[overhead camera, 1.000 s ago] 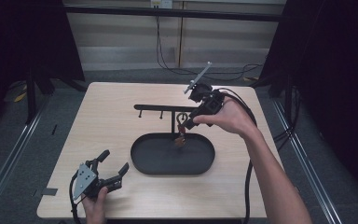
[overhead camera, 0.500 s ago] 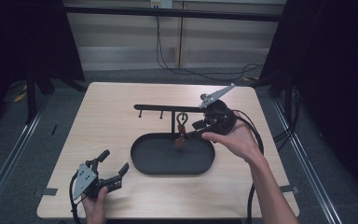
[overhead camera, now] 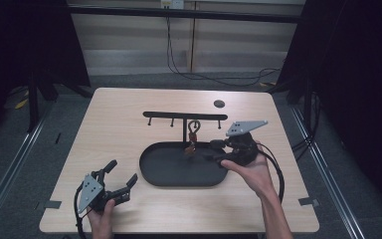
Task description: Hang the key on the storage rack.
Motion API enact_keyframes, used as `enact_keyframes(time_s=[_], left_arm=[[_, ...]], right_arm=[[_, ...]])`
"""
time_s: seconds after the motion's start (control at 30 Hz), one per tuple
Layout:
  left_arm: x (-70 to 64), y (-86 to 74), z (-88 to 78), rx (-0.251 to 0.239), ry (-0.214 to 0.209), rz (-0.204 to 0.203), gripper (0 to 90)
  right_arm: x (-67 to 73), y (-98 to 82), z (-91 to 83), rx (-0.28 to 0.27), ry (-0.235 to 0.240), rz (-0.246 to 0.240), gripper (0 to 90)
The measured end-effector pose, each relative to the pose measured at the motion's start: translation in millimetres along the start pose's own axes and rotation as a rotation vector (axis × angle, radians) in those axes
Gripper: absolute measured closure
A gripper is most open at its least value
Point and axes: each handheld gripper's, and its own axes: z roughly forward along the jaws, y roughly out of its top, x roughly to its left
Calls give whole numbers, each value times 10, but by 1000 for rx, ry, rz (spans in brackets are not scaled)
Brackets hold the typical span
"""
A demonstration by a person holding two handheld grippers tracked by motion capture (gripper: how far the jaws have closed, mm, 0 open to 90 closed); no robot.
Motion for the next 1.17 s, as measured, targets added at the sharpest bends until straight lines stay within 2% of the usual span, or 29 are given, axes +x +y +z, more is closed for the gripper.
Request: enact_keyframes(time_s=[0.03, 0.17, 0.3, 0.33, 0.4, 0.5, 0.57, 0.67, 0.7, 0.73, 0.8, 0.83, 0.9, 1.07, 1.13, 1.17], left_arm=[[1, 0, 0, 1, 0, 0, 158], [1, 0, 0, 1, 0, 1, 158], [0, 0, 0, 0, 0, 0, 158], [0, 0, 0, 0, 0, 0, 158], [0, 0, 0, 0, 0, -1, 158], [-1, 0, 0, -1, 0, -1, 158], [0, 0, 1, 0, 0, -1, 158], [0, 0, 0, 0, 0, 0, 158], [1, 0, 0, 1, 0, 1, 158], [0, 0, 0, 0, 0, 0, 158], [1, 0, -1, 1, 0, 0, 158], [1, 0, -1, 1, 0, 1, 158], [0, 0, 0, 0, 0, 0, 158], [-1, 0, 0, -1, 0, -1, 158], [-1, 0, 0, -1, 0, -1, 158], [-1, 0, 0, -1, 0, -1, 158]], right_arm=[[6, -51, 0, -11, -3, 0, 363], [26, -254, -33, -117, -29, 4, 281], [9, -472, -25, -170, -104, 50, 163], [10, -538, -20, -188, -122, 67, 153], [3, -680, -1, -228, -110, 86, 142], [-8, -896, 39, -262, -124, 123, 150], [-6, -1040, 44, -315, -153, 144, 151], [14, -1239, 67, -359, -253, 145, 156], [21, -1300, 88, -357, -301, 153, 171], [28, -1354, 112, -369, -328, 162, 208], [22, -1455, 156, -401, -352, 178, 233], [26, -1481, 169, -404, -374, 175, 232], [48, -1545, 192, -450, -422, 174, 225], [96, -1571, 192, -496, -454, 145, 160], [132, -1612, 167, -547, -478, 128, 146], [163, -1638, 155, -586, -508, 123, 145]])
